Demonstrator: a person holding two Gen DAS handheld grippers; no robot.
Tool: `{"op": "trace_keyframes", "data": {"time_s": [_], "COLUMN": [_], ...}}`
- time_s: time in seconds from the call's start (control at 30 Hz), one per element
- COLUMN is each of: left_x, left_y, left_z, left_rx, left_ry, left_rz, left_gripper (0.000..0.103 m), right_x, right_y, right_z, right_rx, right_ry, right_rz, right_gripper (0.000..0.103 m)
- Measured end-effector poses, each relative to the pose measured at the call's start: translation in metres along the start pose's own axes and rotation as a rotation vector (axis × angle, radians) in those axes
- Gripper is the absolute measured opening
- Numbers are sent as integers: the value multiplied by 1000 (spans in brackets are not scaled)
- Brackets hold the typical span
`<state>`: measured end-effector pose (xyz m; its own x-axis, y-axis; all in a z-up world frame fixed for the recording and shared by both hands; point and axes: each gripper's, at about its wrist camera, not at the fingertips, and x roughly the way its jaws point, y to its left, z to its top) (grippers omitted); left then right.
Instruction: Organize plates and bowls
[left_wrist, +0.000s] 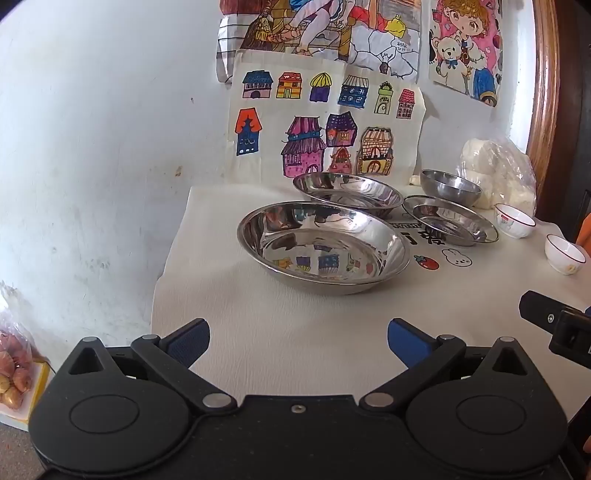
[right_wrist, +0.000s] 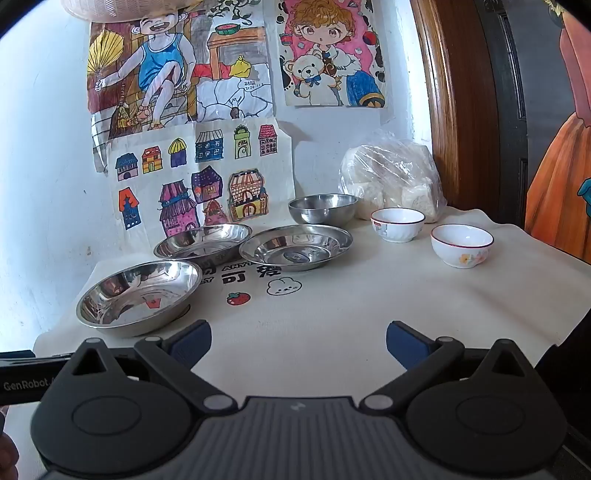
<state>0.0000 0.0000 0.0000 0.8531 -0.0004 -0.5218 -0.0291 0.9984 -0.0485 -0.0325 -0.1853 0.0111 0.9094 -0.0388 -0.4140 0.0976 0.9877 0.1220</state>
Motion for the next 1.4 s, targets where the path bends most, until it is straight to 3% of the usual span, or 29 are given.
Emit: {"op": "trace_keyframes", "data": {"time_s": [1.4], "left_x": [7], "left_y": [-1], "left_z": [-4], "left_rx": [6], "left_ry": [26], "left_rz": [7], "left_gripper": [102], "right_x": [3], "right_y": [1], "right_z": [-4], "right_rx": [2], "right_ry": [9], "right_rz": [-1], "right_gripper": [103]}}
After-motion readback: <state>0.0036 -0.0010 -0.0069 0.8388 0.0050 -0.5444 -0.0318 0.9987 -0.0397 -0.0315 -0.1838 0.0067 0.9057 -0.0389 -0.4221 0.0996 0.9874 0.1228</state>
